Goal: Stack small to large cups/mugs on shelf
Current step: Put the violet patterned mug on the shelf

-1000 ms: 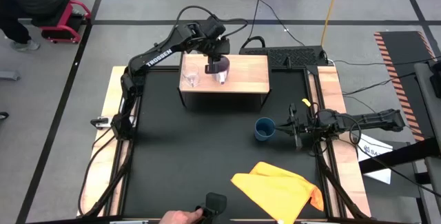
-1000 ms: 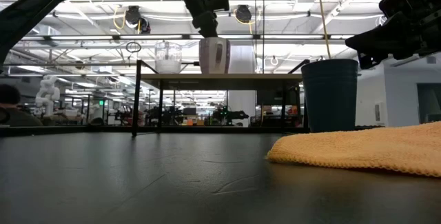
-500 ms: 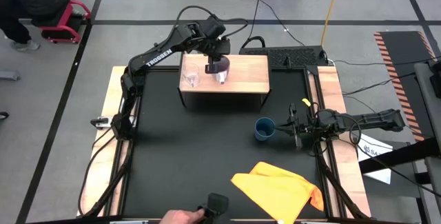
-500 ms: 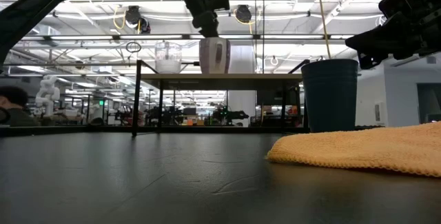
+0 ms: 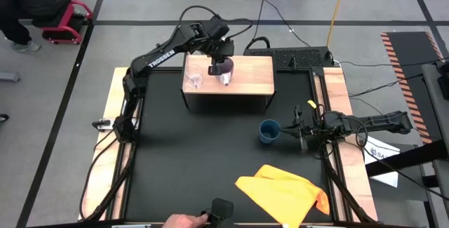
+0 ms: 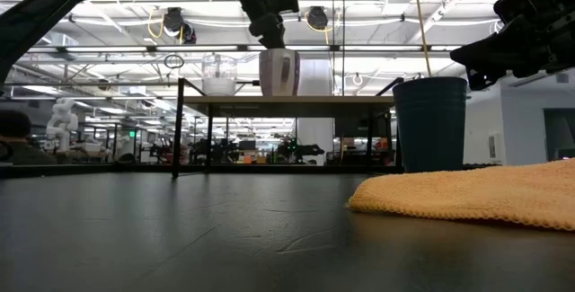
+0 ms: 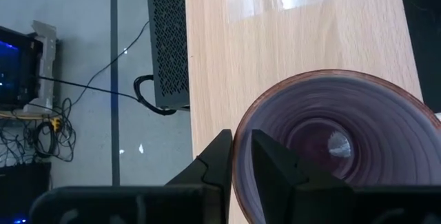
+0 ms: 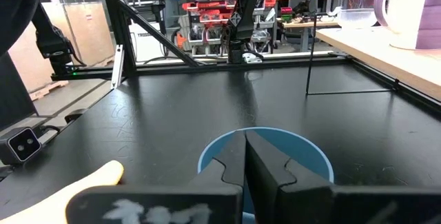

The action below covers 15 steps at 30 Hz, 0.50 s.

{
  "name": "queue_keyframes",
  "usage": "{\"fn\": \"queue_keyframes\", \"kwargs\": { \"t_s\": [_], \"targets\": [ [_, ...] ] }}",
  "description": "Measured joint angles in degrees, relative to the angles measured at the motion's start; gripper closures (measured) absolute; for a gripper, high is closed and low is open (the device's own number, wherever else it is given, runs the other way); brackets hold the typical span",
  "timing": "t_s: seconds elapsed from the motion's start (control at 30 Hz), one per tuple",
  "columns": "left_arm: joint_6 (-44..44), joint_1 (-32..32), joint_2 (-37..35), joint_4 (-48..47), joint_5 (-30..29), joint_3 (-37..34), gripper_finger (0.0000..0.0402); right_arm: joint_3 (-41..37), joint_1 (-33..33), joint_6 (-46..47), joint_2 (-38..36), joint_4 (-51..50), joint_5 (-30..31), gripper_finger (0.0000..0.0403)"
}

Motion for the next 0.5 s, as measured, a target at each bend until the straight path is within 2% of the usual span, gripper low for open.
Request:
{"fn": "queue_keyframes", "kwargs": {
  "t_s": [0.33, 0.5],
  "targets": [
    [2.62, -2.04, 0.0, 0.22, -0.05, 0.0, 0.0346, -0.01, 0.01, 0.05, 0.01, 0.0, 0.0, 0.0403],
    [3.25, -2.72, 0.0, 0.22, -2.42, 0.0, 0.0346, -0.02, 0.0, 0.14, 0.01, -0.02, 0.0, 0.0403]
  ]
}}
